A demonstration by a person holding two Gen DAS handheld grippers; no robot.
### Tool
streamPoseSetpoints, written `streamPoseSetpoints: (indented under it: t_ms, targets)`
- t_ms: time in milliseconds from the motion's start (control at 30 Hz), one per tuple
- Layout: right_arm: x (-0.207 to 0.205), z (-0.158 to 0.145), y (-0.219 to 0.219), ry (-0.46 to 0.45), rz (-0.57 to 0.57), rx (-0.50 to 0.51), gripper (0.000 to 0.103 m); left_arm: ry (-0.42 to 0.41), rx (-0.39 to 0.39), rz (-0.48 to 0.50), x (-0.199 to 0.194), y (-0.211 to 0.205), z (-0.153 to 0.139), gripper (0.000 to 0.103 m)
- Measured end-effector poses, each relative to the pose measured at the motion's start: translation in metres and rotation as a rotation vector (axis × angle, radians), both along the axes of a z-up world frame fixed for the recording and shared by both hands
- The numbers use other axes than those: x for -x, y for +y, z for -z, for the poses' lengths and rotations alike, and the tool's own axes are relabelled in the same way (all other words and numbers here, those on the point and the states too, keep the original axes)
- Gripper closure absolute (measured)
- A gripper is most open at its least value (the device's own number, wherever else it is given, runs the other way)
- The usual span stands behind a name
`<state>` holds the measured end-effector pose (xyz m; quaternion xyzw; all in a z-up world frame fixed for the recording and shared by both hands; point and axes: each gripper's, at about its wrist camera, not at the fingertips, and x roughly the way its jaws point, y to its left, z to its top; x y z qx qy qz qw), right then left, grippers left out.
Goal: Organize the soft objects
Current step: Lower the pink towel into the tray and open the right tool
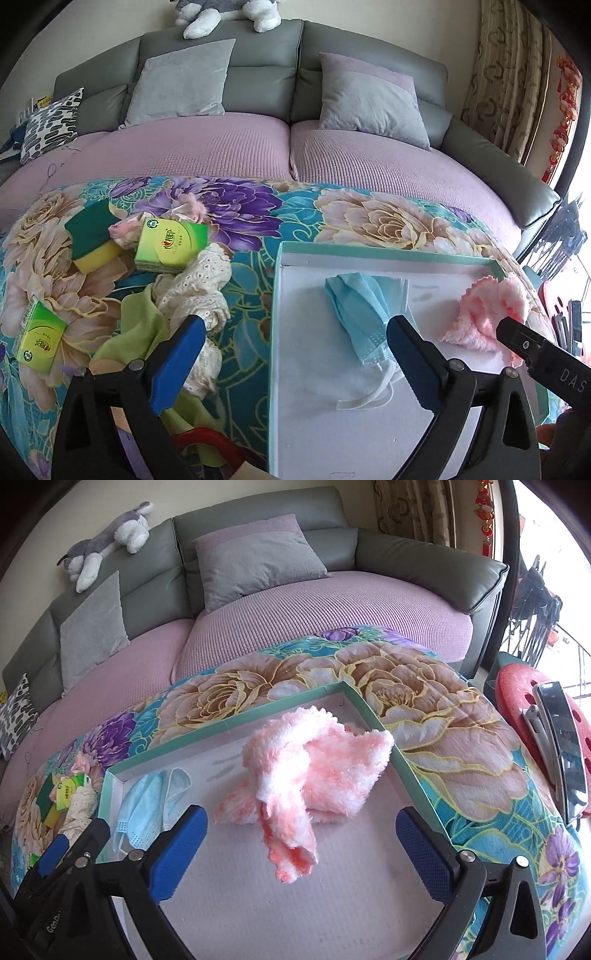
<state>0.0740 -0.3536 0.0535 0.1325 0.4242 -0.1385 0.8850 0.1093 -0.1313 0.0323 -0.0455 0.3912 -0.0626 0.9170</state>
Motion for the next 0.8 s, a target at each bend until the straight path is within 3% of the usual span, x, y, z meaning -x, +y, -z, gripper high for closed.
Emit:
streamPoseSetpoints:
  t_ms: [533,800]
  targets:
    - [0.015,-0.01,0.018,0.022,-0.016,0.048,0.0,-0.015,-0.051,-0.034,0.034,0.023,-0.015,0.004]
    - [0.032,-0.006,0.038,0.055,-0.058,0.027,0.0,-0.031,-0.038,-0.053,0.056,0.045,-0.024,0.004]
